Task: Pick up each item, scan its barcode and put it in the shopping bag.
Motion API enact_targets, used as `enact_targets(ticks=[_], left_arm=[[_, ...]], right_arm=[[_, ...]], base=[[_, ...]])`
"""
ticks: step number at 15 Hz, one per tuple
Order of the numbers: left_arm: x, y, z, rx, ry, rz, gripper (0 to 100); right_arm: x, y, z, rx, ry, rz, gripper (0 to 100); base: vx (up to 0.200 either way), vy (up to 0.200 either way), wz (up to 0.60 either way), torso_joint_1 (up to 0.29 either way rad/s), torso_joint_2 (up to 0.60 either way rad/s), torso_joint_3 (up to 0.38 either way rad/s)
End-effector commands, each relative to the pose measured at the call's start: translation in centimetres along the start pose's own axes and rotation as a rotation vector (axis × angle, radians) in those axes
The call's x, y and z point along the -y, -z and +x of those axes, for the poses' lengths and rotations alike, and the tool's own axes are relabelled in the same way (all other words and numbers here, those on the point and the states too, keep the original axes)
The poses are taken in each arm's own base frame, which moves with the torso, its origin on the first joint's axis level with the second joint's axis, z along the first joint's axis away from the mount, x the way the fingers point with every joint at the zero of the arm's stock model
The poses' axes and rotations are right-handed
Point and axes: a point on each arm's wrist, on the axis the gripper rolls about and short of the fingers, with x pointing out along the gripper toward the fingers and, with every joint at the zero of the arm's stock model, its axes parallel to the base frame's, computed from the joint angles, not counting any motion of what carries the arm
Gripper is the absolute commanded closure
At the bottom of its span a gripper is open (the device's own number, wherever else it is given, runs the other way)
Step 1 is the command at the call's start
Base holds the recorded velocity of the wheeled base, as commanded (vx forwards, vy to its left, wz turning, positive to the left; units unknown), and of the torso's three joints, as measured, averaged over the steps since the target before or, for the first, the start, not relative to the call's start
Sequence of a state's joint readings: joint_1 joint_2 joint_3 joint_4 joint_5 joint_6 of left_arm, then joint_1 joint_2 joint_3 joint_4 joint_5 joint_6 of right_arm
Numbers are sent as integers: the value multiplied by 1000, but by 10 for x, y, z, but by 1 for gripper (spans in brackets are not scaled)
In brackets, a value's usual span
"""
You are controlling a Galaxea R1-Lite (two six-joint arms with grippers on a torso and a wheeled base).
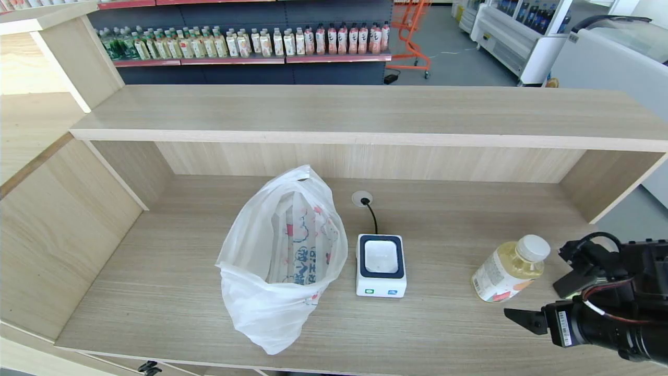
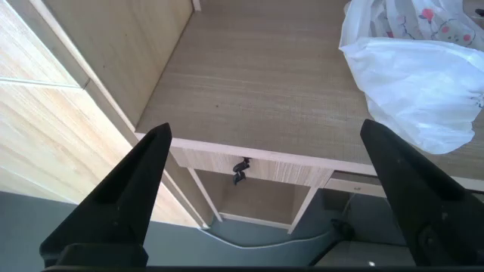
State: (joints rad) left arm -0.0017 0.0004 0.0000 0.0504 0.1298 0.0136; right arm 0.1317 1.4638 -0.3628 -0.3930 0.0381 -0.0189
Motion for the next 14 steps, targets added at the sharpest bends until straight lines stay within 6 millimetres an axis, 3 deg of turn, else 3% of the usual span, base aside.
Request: enact_targets(ticks=[1, 14], left_arm=[[0, 0, 0, -1, -1, 0, 0], [0, 0, 0, 0, -1, 0, 0]], right_arm=[[1, 4, 23, -54, 3, -1, 0], [-3, -9, 60, 129, 14, -58, 0]], base=[[0, 0, 0, 0, 0, 0], [0, 0, 0, 0, 0, 0]])
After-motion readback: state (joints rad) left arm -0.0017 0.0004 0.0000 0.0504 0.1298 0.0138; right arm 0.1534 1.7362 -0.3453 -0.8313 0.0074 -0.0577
